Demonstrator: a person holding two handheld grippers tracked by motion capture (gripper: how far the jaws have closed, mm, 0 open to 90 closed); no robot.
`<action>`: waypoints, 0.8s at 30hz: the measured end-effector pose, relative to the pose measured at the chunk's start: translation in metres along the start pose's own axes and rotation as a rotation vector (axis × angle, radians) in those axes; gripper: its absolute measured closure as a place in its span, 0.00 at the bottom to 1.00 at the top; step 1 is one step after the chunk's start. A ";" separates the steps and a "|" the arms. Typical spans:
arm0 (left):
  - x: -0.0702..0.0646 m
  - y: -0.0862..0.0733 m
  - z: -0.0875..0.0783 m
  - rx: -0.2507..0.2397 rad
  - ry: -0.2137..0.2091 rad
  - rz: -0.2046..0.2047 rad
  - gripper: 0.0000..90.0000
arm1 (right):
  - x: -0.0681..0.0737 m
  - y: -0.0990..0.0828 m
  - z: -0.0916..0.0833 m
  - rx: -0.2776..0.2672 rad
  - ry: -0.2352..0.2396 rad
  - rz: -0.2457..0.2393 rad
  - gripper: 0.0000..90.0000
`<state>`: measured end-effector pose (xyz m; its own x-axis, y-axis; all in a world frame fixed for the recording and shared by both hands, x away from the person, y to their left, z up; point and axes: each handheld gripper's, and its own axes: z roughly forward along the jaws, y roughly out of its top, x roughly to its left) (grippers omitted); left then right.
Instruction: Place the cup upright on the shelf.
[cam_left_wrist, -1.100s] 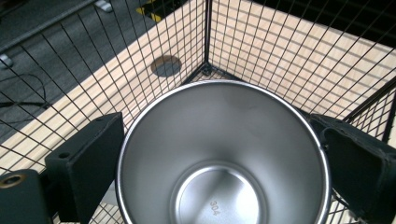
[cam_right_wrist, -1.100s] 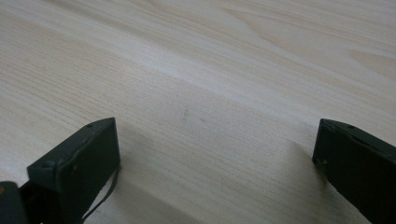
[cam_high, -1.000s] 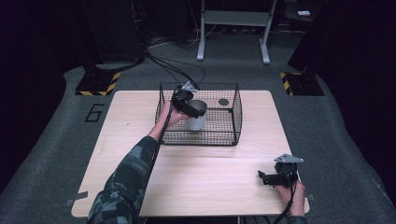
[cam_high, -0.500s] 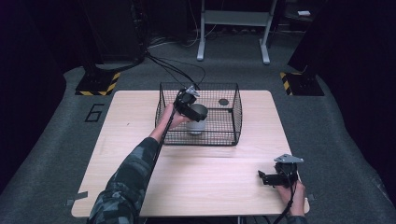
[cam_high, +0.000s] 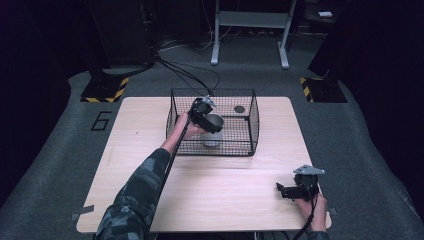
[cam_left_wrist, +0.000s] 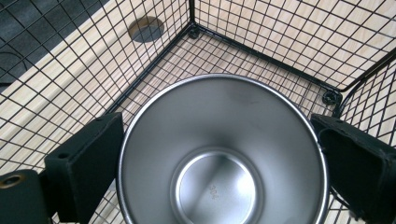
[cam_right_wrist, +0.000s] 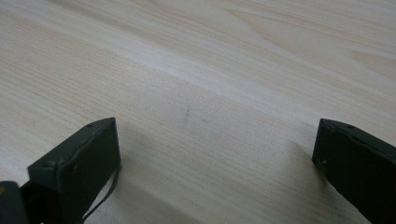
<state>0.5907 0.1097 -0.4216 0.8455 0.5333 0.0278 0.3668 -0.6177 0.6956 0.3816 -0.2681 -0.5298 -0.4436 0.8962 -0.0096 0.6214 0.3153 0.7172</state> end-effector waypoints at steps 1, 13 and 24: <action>0.000 0.000 0.000 0.000 -0.002 -0.004 0.07 | 0.000 0.000 0.000 -0.001 -0.002 0.003 0.00; -0.007 -0.004 -0.004 -0.009 0.014 0.025 0.02 | 0.002 0.000 0.000 -0.002 -0.004 0.017 0.00; -0.008 -0.001 -0.018 -0.082 0.019 -0.001 0.00 | 0.001 0.000 0.000 -0.001 -0.003 0.016 0.00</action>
<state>0.5765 0.1165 -0.4090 0.8372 0.5454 0.0405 0.3336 -0.5680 0.7524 0.3807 -0.2670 -0.5299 -0.4313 0.9022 -0.0004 0.6280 0.3006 0.7178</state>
